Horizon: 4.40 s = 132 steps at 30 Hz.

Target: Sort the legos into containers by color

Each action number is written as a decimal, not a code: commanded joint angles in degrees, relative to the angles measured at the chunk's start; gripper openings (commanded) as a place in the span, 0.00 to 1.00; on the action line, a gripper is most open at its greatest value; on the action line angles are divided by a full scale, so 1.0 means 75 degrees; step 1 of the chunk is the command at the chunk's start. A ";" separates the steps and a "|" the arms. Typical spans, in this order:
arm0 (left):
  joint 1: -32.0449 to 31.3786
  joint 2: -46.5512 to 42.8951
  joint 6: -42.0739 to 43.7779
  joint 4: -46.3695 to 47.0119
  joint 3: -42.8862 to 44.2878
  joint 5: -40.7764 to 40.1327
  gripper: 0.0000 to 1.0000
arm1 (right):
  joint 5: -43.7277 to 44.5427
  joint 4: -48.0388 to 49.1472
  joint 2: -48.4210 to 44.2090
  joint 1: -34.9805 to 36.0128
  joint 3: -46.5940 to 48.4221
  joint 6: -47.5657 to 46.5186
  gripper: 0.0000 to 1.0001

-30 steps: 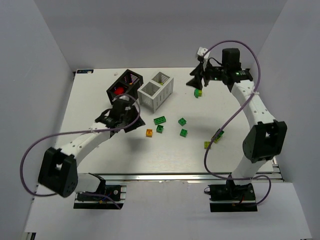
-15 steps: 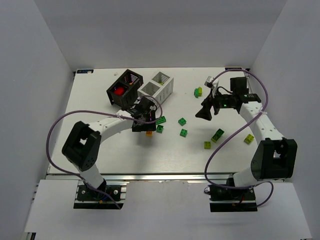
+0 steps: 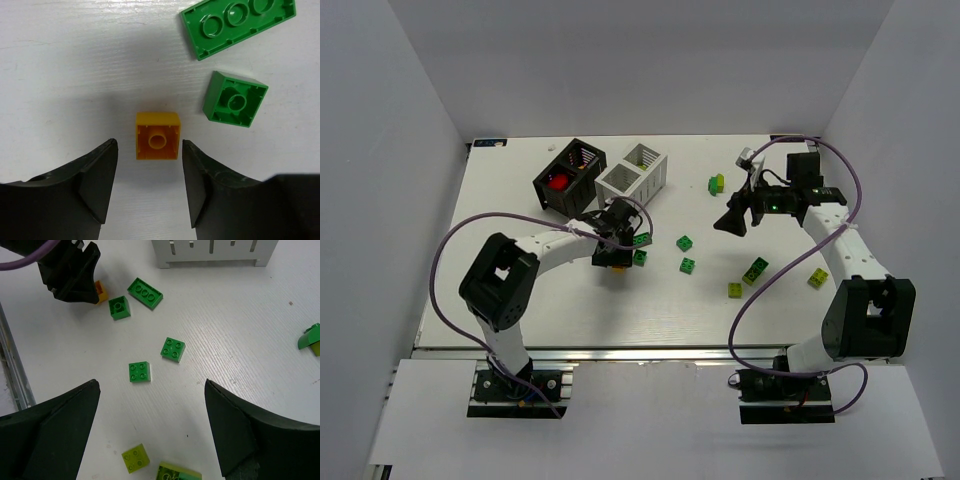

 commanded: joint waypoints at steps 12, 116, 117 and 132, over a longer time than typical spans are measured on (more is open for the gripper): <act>-0.0119 -0.0130 0.0194 0.0052 0.0168 -0.0205 0.19 | -0.0055 0.0010 -0.0115 -0.0148 0.0237 0.0062 0.88; 0.3104 -0.4644 -0.1364 0.3694 -0.3089 0.2875 0.76 | 0.4774 -0.2193 0.1538 -0.0383 -0.0806 -0.2294 0.33; 0.3104 -0.4585 -0.1423 0.3765 -0.3078 0.3027 0.76 | 0.4715 -0.2205 0.1468 -0.0383 -0.0794 -0.2352 0.27; 0.1792 -0.2525 -0.3285 0.7128 -0.2691 0.5898 0.80 | 0.0276 -0.2476 -0.0264 0.0224 0.0333 -0.3466 0.02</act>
